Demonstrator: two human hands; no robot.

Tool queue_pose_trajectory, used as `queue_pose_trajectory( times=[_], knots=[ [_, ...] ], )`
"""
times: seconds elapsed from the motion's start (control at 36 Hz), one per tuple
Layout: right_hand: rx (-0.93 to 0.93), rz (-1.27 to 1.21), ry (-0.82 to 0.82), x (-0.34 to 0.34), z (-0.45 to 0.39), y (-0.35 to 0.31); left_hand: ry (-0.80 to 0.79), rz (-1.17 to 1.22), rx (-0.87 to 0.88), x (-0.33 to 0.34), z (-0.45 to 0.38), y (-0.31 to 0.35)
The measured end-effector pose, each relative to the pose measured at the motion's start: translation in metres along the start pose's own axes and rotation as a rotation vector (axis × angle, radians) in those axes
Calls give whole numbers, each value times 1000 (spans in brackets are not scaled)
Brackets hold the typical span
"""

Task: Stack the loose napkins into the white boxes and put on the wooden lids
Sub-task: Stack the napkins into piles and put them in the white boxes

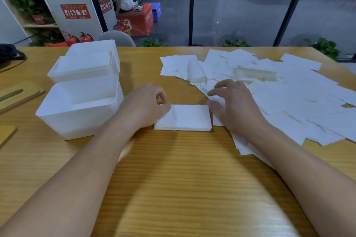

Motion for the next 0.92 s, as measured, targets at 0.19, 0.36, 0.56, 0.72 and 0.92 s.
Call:
queue_pose_trajectory(
  times=[0.19, 0.36, 0.56, 0.72, 0.92],
  knots=[
    [36, 175, -200, 25, 1, 8, -49, 84, 4, 9, 2, 4],
    [26, 238, -197, 23, 1, 6, -62, 83, 30, 11, 2, 8],
    [24, 140, -220, 21, 2, 3, -68, 92, 56, 13, 3, 12],
    [35, 204, -270, 29, 3, 5, -74, 104, 72, 14, 3, 12],
    [42, 145, -250, 23, 4, 3, -84, 121, 79, 15, 2, 12]
  ],
)
Point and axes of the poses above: each hand's wrist, its own z-axis away from the middle knuckle, its own x-axis out of the palm, y = z × x, the point moved 10 cm from there along -z, towards the middle knuckle, and after that the axes turned 1 degree about y, right-handed, at the moved point
